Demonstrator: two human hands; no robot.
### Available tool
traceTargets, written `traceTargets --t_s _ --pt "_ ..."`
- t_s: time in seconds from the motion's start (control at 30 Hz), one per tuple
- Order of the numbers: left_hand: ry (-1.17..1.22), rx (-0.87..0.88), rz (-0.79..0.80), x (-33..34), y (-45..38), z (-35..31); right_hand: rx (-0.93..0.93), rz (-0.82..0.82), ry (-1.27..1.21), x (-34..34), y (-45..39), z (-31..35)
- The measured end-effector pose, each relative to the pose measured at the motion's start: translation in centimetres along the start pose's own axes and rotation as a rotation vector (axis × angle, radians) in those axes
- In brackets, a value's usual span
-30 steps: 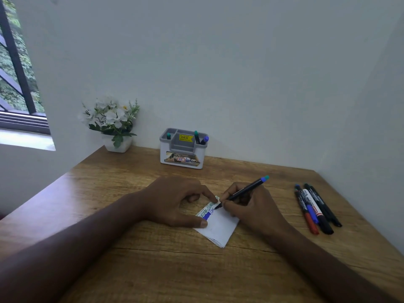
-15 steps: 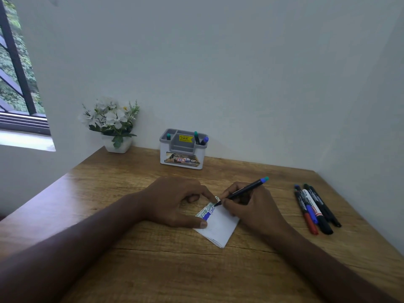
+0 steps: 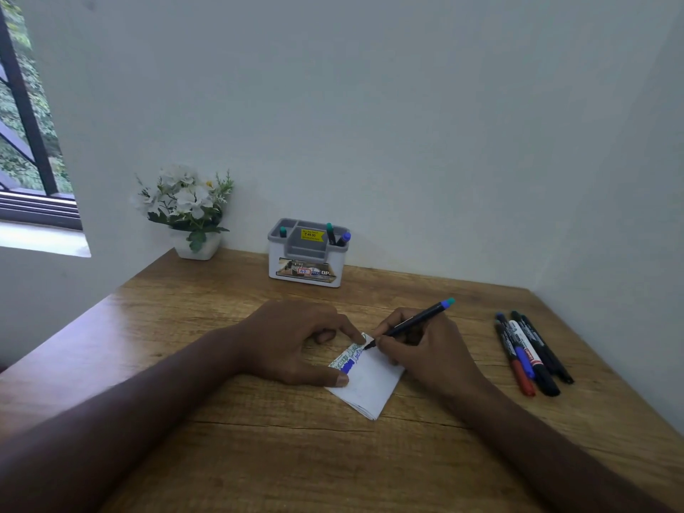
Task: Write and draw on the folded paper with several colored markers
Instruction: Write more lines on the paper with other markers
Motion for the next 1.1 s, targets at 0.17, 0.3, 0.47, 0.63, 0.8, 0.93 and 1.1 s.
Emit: traceTargets --t_s 0.17,0.3,0.47,0.63,0.8,0.93,1.1 --pt "-0.001 -0.003 0.009 -0.05 0.12 -0.03 0.006 -0.009 -0.002 -0.03 0.00 0.10" --pt "0.011 0.001 0.003 -0.22 0.04 -0.14 0.011 -0.013 0.004 -0.12 0.09 0.35" --pt "0.010 0.002 0.005 -0.08 0.06 0.00 0.011 -0.029 0.025 -0.24 0.11 0.37" --pt "0.020 -0.003 0.024 -0.10 0.07 -0.02 0.028 -0.034 0.015 -0.35 0.11 0.45" --pt "0.017 0.003 0.013 -0.15 0.13 -0.08 0.051 -0.044 0.004 -0.31 0.04 0.24" --pt "0.016 0.005 0.006 -0.16 0.19 -0.14 0.058 -0.056 0.003 -0.37 0.13 0.33" --pt "0.013 0.001 0.003 -0.20 0.19 -0.14 0.049 -0.058 0.017 -0.33 0.03 0.36"
Point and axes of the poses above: each hand's wrist, its own y-axis away from the middle knuckle, its own x-axis out of the palm, z = x × y, the point moved 3 cm from there along -y, towards the middle knuckle, and after that the axes turned 4 degrees about -z, right-handed, at the moved point
